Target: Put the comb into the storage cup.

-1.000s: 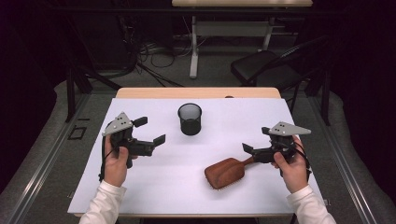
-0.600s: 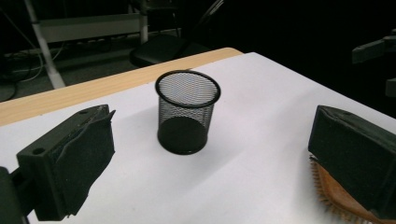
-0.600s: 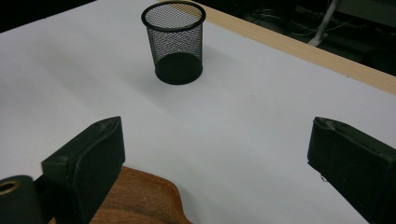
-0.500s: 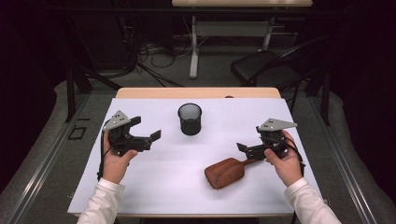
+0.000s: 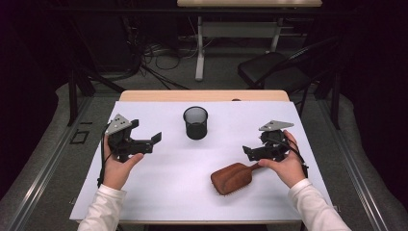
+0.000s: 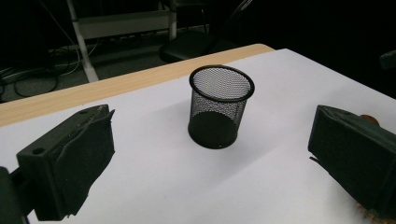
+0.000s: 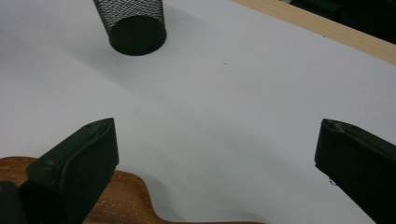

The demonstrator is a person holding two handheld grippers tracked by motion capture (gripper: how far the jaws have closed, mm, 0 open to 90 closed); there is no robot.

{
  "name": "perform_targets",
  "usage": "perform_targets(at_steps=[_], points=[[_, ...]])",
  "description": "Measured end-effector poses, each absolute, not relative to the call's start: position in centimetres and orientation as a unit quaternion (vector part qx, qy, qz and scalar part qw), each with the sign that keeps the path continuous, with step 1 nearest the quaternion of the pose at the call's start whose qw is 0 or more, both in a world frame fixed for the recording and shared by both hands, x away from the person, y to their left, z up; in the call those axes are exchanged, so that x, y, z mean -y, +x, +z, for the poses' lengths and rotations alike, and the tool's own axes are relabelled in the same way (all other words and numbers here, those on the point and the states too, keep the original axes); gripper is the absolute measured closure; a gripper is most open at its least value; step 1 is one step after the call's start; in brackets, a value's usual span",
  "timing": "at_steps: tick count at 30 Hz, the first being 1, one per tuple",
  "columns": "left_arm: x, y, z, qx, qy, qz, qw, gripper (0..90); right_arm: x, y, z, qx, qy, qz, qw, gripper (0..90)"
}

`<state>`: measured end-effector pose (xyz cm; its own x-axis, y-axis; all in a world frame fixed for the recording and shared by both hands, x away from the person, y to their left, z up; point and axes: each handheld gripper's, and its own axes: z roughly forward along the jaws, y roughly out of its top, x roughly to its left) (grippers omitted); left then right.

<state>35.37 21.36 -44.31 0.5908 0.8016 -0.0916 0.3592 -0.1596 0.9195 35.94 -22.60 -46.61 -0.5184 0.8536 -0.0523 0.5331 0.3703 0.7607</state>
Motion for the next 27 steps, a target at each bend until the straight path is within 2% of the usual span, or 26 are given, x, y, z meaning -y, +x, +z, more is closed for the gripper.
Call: perform_targets(at_steps=[8, 12, 13, 15, 18, 22, 25, 27], points=[[-21.3, 35.2, -44.5, -0.401, 0.730, 0.217, 0.509, 0.3, 22.8, 36.7, -47.0, -0.803, 0.455, 0.318, 0.218, 1.8], [-21.4, 35.1, -44.5, -0.399, 0.733, 0.215, 0.507, 0.3, 23.2, 37.3, -47.4, -0.807, 0.458, 0.300, 0.222, 15.4], [-21.4, 35.1, -44.6, -0.400, 0.734, 0.213, 0.507, 0.3, 23.2, 37.3, -47.4, -0.807, 0.458, 0.300, 0.222, 15.4], [-21.4, 35.1, -44.6, -0.401, 0.734, 0.212, 0.506, 0.3, 23.4, 37.6, -47.6, -0.810, 0.460, 0.298, 0.209, 22.0], [-21.5, 35.1, -44.6, -0.402, 0.733, 0.212, 0.506, 0.3, 23.5, 37.8, -47.7, -0.810, 0.463, 0.299, 0.200, 27.4], [-21.6, 34.9, -44.5, -0.404, 0.729, 0.212, 0.510, 0.3, 23.6, 38.2, -48.2, -0.816, 0.468, 0.290, 0.175, 41.8], [-21.7, 34.8, -44.5, -0.403, 0.728, 0.212, 0.511, 0.3, 23.6, 38.2, -48.3, -0.818, 0.465, 0.288, 0.177, 43.4], [-21.7, 34.7, -44.5, -0.404, 0.727, 0.213, 0.513, 0.3, 23.7, 38.3, -48.2, -0.819, 0.467, 0.289, 0.168, 48.2]])
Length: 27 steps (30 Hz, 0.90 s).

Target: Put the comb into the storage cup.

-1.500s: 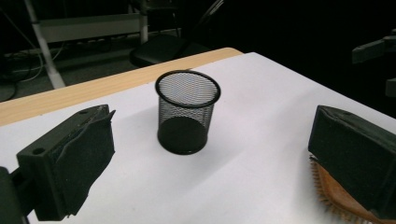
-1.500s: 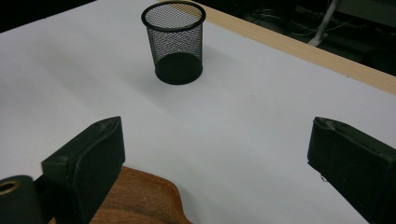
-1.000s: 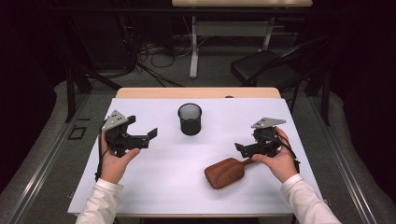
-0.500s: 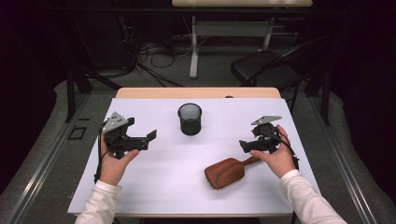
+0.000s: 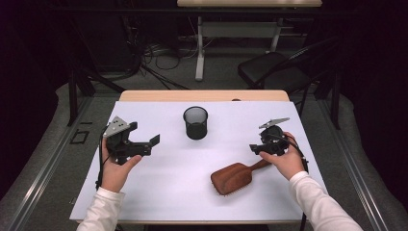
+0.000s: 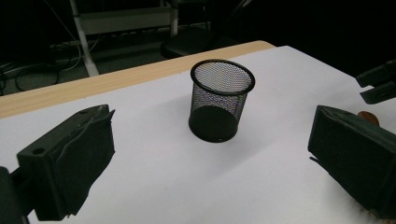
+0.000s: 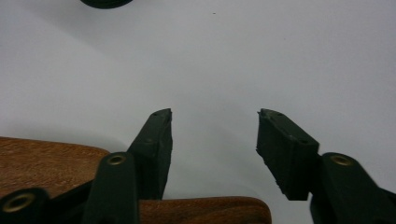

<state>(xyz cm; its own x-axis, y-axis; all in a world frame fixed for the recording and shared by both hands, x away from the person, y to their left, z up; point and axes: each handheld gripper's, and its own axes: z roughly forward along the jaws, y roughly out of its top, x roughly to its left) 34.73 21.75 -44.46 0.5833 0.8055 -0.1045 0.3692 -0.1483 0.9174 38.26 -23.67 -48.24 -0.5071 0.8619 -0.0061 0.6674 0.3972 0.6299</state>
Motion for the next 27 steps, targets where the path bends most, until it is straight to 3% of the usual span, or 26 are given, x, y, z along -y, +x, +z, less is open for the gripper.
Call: perform_targets(at_steps=[7, 20, 27], points=[[-22.1, 34.6, -44.6, -0.409, 0.725, 0.213, 0.512, 0.4, 23.6, 38.4, -48.5, -0.814, 0.488, 0.271, 0.159, 50.0], [-22.5, 34.6, -44.8, -0.414, 0.722, 0.211, 0.512, 0.6, 23.9, 39.3, -50.3, -0.824, 0.497, 0.243, 0.123, 83.0], [-22.7, 34.5, -44.8, -0.416, 0.722, 0.212, 0.511, 0.8, 24.2, 39.1, -51.2, -0.825, 0.497, 0.243, 0.114, 89.5]])
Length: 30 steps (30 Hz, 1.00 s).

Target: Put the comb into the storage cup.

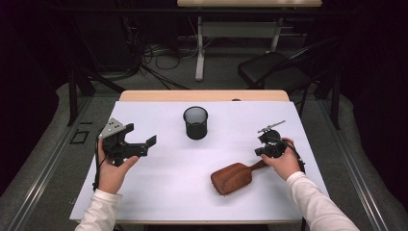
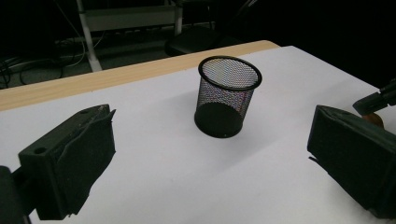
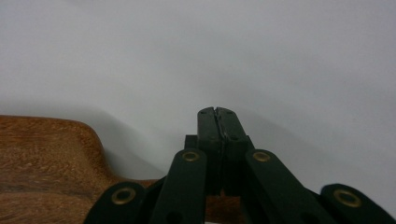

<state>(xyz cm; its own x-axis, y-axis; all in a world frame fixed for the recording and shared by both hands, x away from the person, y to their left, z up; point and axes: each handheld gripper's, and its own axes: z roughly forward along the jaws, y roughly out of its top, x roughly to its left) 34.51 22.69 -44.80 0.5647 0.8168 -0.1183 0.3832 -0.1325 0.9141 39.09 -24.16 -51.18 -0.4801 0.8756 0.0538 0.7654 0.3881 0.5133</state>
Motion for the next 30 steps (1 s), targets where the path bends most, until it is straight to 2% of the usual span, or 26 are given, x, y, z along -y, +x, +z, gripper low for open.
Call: perform_targets(at_steps=[21, 30], points=[[-23.0, 34.5, -45.0, -0.422, 0.719, 0.212, 0.511, 1.1, 24.2, 38.2, -52.1, -0.839, 0.487, 0.225, 0.093, 89.5], [-23.2, 34.5, -44.9, -0.422, 0.718, 0.214, 0.511, 1.1, 24.7, 36.7, -52.4, -0.833, 0.491, 0.241, 0.081, 89.5]])
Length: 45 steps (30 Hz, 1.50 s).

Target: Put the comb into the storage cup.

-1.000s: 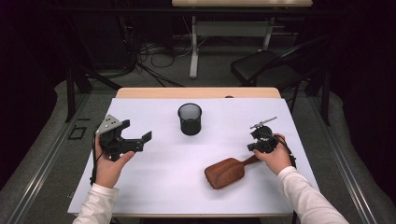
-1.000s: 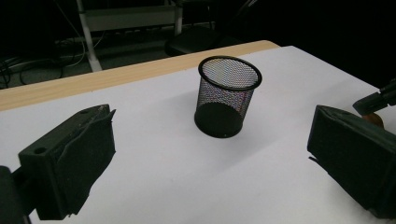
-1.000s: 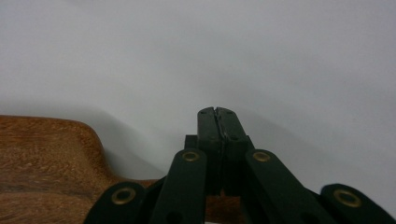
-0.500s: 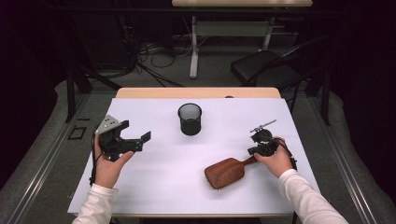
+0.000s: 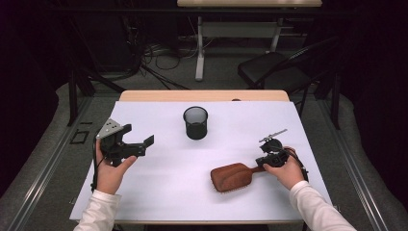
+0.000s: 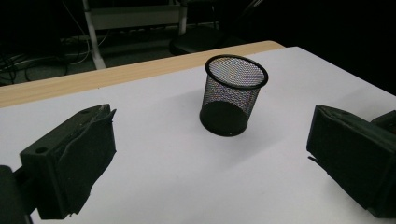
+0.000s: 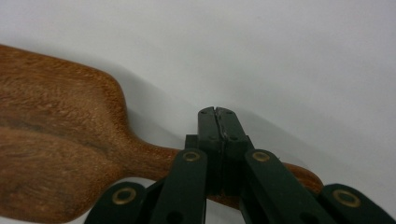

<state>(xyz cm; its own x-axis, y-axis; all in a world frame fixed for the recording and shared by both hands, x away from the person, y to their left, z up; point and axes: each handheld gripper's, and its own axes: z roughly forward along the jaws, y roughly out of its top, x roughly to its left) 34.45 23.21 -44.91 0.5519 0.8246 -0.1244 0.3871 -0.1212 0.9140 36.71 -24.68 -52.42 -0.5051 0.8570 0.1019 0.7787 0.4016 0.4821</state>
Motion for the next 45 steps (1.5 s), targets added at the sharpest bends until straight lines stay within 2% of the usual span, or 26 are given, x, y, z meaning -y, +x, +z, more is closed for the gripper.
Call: perform_targets(at_steps=[45], points=[[-23.3, 34.4, -45.1, -0.424, 0.718, 0.209, 0.511, 1.2, 24.3, 31.4, -52.9, -0.841, 0.466, 0.268, 0.058, 89.3]])
